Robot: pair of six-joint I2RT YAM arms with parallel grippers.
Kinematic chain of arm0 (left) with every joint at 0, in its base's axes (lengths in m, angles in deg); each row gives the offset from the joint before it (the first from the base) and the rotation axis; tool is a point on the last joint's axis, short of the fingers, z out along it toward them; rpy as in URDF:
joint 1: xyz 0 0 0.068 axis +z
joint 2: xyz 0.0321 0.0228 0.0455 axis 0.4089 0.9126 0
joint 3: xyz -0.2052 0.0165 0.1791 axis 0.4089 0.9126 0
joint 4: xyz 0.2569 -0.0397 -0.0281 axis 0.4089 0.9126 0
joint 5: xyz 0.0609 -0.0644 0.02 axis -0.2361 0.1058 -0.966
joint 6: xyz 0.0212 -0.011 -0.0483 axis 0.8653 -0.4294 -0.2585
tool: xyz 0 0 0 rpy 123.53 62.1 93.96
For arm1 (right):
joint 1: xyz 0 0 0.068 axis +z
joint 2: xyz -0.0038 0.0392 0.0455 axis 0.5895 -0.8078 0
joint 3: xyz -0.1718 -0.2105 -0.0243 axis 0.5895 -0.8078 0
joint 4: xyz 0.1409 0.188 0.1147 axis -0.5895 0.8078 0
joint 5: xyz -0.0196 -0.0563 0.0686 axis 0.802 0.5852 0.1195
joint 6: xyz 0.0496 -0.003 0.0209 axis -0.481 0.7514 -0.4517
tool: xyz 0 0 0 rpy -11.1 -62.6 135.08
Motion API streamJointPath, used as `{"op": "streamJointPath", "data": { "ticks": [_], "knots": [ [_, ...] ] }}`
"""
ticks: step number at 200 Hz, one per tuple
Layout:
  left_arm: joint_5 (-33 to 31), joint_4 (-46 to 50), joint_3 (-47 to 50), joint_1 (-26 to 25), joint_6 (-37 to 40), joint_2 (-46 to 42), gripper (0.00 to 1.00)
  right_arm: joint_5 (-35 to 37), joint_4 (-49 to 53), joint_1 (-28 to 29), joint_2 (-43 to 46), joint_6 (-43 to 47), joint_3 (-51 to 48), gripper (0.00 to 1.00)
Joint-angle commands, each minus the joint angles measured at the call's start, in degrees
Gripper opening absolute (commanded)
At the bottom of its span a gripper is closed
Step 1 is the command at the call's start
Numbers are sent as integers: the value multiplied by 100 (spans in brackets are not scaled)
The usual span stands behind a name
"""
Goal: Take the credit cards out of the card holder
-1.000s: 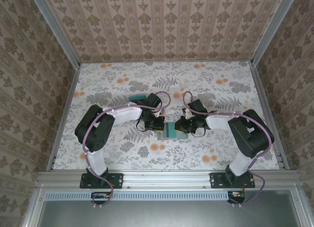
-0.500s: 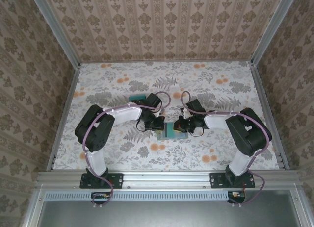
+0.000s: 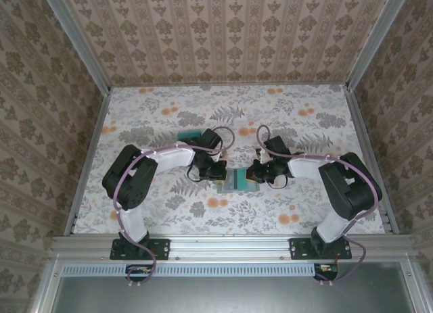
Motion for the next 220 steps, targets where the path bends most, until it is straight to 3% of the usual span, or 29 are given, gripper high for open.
{"op": "streamJointPath", "data": {
  "ticks": [1, 44, 110, 123, 151, 182, 220],
  "knots": [
    [-116, 235, 236, -5, 101, 34, 0, 174, 504, -154, 244, 288, -161, 0],
    [-163, 240, 226, 3, 128, -20, 0, 129, 833, -453, 727, 509, -232, 0],
    [-337, 539, -313, 101, 164, -489, 0, 40, 1220, -471, 1476, 616, -5, 0],
    [-395, 555, -472, 109, 142, -642, 8, 50, 1260, -471, 1802, 611, 47, 0],
    [-495, 514, -697, 205, 80, -926, 36, 192, 1250, -453, 2229, 564, 93, 0],
    [-396, 253, -643, 407, 40, -1307, 48, 492, 1061, -337, 2677, 380, 93, 0],
    [191, 81, -422, 768, 32, -1710, 51, 1030, 947, -12, 3061, 156, 133, 0]
  ]
}}
